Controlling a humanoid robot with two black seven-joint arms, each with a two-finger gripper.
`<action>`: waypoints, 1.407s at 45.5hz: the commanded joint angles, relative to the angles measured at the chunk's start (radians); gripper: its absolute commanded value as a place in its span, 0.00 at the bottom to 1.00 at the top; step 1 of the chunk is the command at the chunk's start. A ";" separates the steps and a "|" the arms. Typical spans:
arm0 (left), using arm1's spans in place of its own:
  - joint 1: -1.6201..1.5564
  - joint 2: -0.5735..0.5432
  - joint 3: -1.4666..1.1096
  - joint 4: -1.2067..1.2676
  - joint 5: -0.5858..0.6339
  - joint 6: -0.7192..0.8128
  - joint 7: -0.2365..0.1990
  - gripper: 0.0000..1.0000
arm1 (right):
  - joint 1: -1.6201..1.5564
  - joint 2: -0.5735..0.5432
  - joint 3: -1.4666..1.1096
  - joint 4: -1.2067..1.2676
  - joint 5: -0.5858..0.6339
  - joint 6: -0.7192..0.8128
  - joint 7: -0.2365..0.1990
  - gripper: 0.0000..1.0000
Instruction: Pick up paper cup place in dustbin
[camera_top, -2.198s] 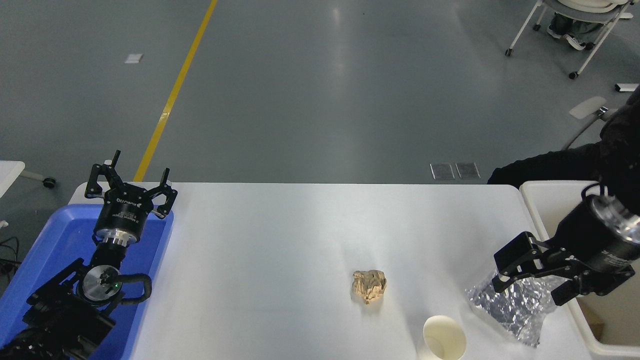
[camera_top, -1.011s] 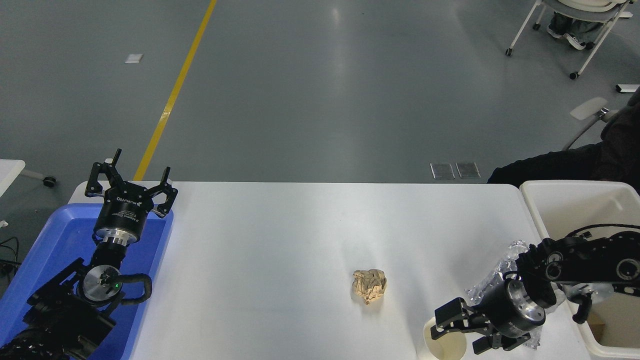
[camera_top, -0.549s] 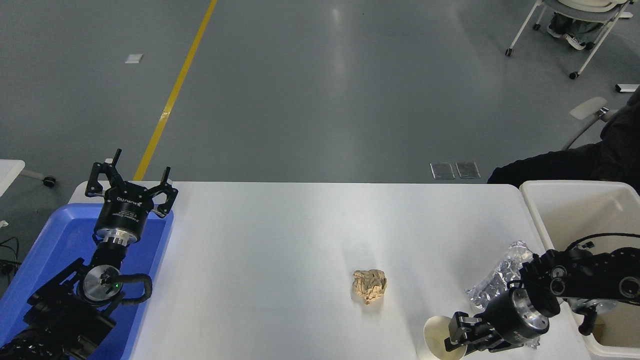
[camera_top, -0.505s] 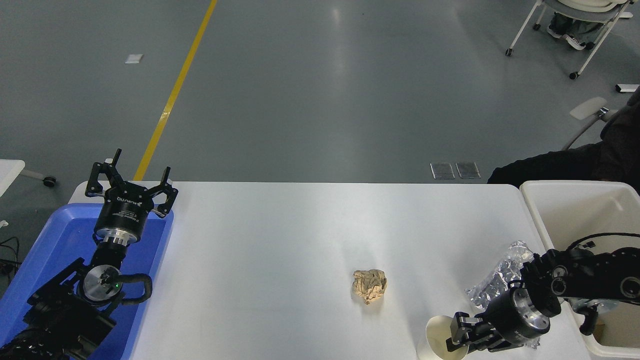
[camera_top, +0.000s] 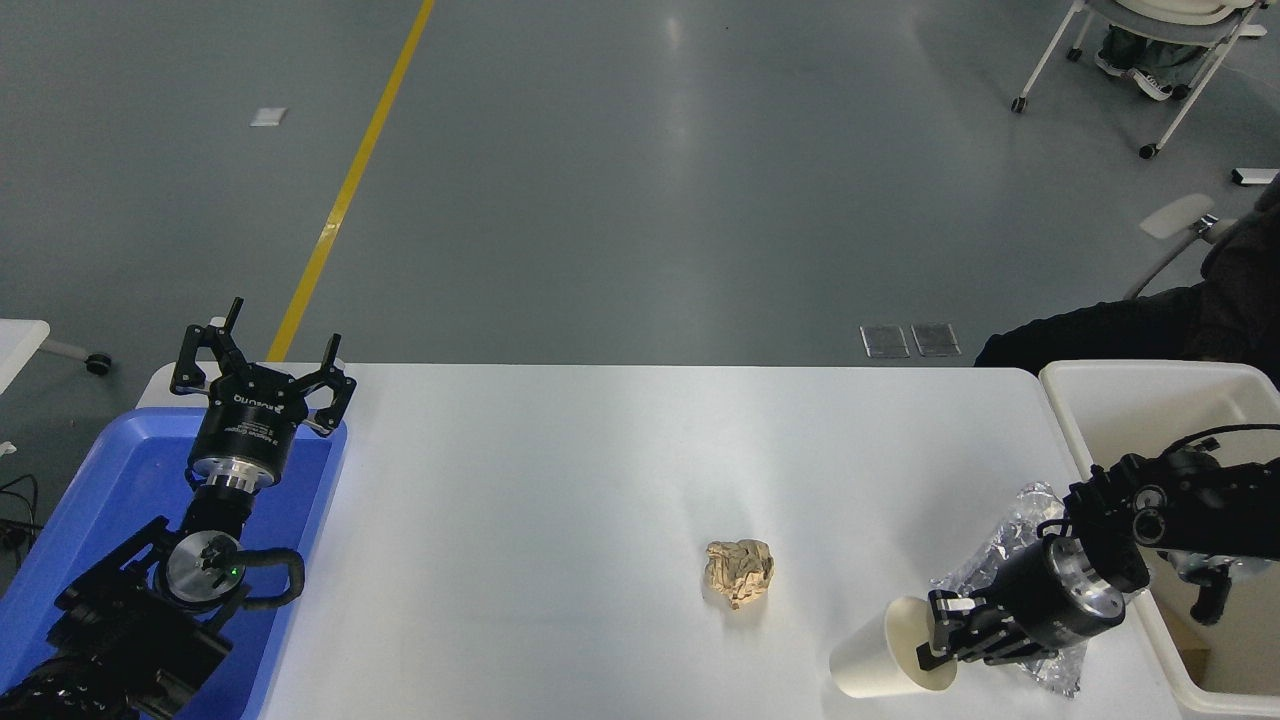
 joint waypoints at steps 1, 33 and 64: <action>0.000 0.000 0.000 -0.001 0.000 0.001 0.000 1.00 | 0.356 -0.103 -0.144 0.068 0.033 0.129 -0.011 0.00; 0.000 0.000 0.000 0.001 0.000 0.001 0.000 1.00 | 1.262 0.217 -0.715 0.236 0.315 0.129 -0.005 0.00; 0.000 0.000 0.000 0.001 0.000 0.001 0.000 1.00 | 0.874 -0.328 -0.712 -0.278 -0.179 0.106 -0.015 0.00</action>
